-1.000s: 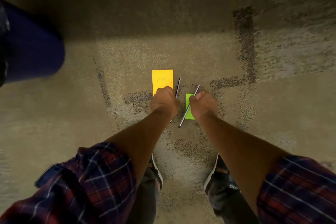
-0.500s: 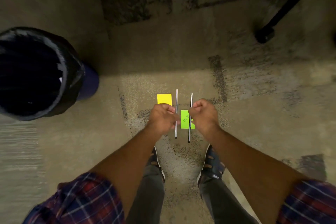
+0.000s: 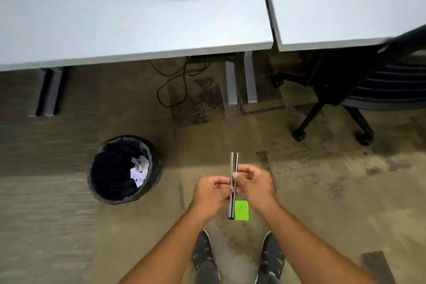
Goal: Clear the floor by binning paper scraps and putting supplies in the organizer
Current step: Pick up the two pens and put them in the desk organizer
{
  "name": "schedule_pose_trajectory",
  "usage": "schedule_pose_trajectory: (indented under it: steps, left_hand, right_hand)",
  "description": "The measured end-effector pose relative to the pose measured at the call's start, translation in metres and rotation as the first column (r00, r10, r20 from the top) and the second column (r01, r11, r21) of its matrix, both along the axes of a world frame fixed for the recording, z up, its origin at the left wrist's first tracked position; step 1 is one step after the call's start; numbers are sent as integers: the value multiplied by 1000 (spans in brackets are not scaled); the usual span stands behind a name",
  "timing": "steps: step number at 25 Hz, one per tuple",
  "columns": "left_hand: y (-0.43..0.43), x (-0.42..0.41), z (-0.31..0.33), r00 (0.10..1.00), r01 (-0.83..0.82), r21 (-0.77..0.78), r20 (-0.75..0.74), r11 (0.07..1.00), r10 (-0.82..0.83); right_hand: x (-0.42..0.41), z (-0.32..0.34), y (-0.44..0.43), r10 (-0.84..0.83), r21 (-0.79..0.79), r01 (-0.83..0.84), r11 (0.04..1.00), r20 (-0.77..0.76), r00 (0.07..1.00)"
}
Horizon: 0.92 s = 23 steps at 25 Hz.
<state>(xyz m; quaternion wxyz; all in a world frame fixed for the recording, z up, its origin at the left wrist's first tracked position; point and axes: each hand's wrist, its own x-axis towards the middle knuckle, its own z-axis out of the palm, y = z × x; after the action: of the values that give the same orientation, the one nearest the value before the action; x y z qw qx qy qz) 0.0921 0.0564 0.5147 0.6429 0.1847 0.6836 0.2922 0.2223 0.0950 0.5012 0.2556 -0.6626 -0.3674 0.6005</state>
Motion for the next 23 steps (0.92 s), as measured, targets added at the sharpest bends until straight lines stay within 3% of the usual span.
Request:
schedule_pose_trajectory:
  steps: [5,12,23]
  left_hand:
    - [8,-26,104,996,81,150,-54,985,-73]
    - [-4,-62,212,974,205,313,-155,927,-163]
    - [20,-95,303,903,396,463,-351,793,-246]
  right_hand:
    - [-15,106,4,-34,108,46,993,-116,993]
    - [-45,224,-14,-26,222,39,974,-64,998]
    - [-60,314,14,48,308,-36,951,-31,998]
